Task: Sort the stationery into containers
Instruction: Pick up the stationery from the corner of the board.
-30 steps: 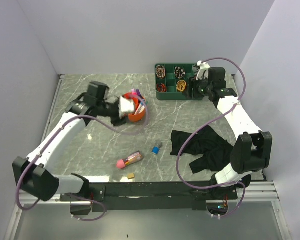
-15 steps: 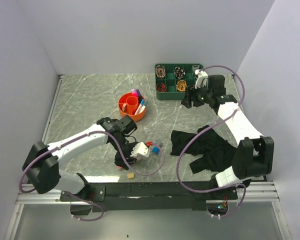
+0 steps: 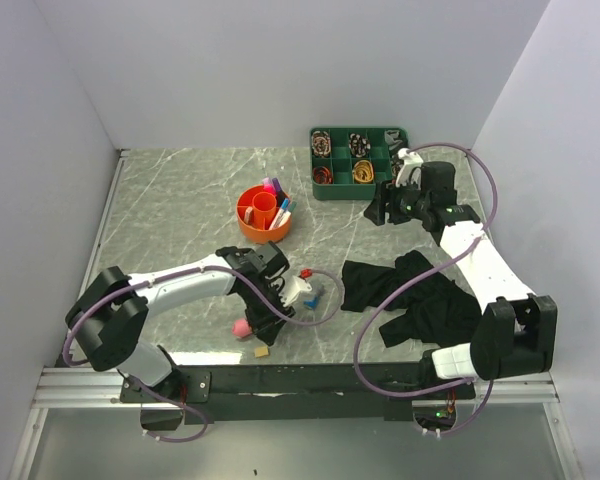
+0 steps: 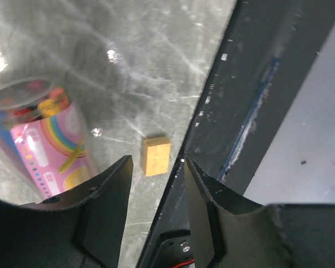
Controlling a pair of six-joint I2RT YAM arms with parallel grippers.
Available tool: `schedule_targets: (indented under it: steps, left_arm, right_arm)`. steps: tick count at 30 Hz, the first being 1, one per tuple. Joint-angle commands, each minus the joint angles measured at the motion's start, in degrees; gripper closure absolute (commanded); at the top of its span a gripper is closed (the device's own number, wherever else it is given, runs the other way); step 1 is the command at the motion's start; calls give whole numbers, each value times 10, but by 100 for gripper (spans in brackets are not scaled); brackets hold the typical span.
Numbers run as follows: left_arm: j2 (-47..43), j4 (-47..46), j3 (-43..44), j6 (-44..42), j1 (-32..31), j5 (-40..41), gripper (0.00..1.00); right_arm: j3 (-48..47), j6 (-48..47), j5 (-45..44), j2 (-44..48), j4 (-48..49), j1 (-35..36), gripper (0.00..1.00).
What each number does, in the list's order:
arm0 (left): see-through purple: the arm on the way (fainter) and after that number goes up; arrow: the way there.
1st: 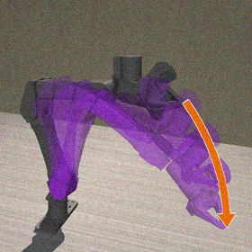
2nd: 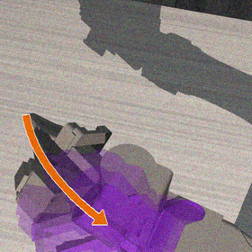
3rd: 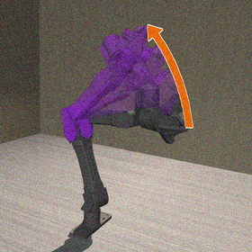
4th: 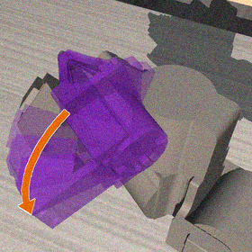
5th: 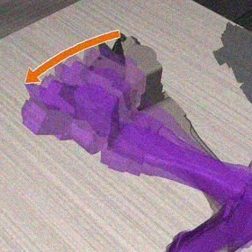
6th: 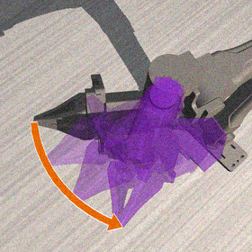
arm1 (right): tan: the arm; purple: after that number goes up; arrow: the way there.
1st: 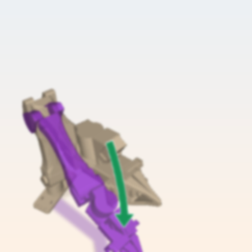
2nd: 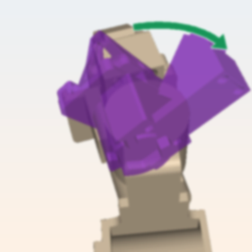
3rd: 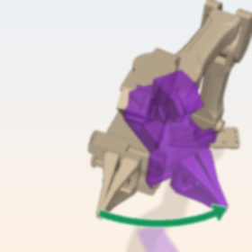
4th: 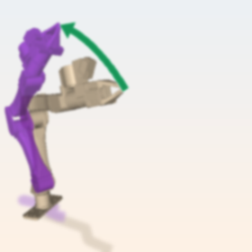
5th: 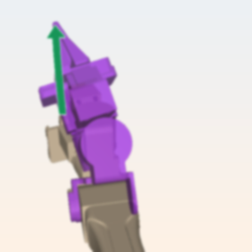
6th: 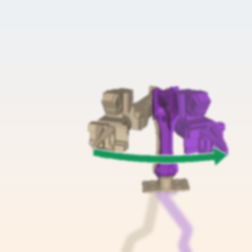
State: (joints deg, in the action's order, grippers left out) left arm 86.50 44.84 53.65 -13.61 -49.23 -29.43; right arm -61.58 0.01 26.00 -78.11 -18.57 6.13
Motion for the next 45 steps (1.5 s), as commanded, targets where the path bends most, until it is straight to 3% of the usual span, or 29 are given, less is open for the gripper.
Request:
schedule_targets:
  steps: [1, 8, 12, 15, 19, 21, 22, 25, 26, 29, 30, 37, 41, 45]
  left_arm:
    - [-13, -36, 1, 60, -8, 43, 53]
    - [0, -22, 13, 56, -16, 48, 51]
    - [5, -18, 15, 53, -56, 43, 54]
    - [4, -4, 33, 72, -93, 77, 51]
    - [26, 89, 109, 70, -94, 90, 47]
    - [-16, 83, 103, 55, -62, 85, 46]
    - [-79, 73, 90, 49, -45, 84, 46]
    - [-214, 13, 68, 39, 48, 131, 41]
    - [-242, -27, 62, 34, 122, 134, 40]
    - [-314, -94, 26, 23, 237, 154, 37]
    - [-322, -134, 16, 30, 255, 162, 36]
    - [-302, -269, -10, 192, 449, 200, 35]
    - [-279, -312, -2, 255, 579, 191, 33]
    - [-253, -356, 1, 289, 643, 190, 32]
  right_arm:
    - [6, 13, -2, 31, 21, 1, 28]
    - [16, 11, -2, 41, 23, 2, 28]
    - [12, 9, -2, 40, 20, 1, 28]
    - [1, 5, -1, 39, 12, 1, 28]
    - [-5, -34, 33, 40, 5, 4, 28]
    - [6, -74, 78, 45, 3, 5, 28]
    - [28, -84, 84, 55, 7, 9, 29]
    - [78, -120, 106, 75, 31, 47, 32]
    - [86, -138, 109, 80, 28, 65, 34]
    - [104, -170, 106, 82, 33, 196, 35]
    - [109, -167, 101, 79, 41, 264, 35]
    - [125, -114, -30, 22, 127, 470, 34]
    - [88, -64, -145, -61, 174, 556, 31]
    - [14, -43, -161, -163, 177, 601, 30]
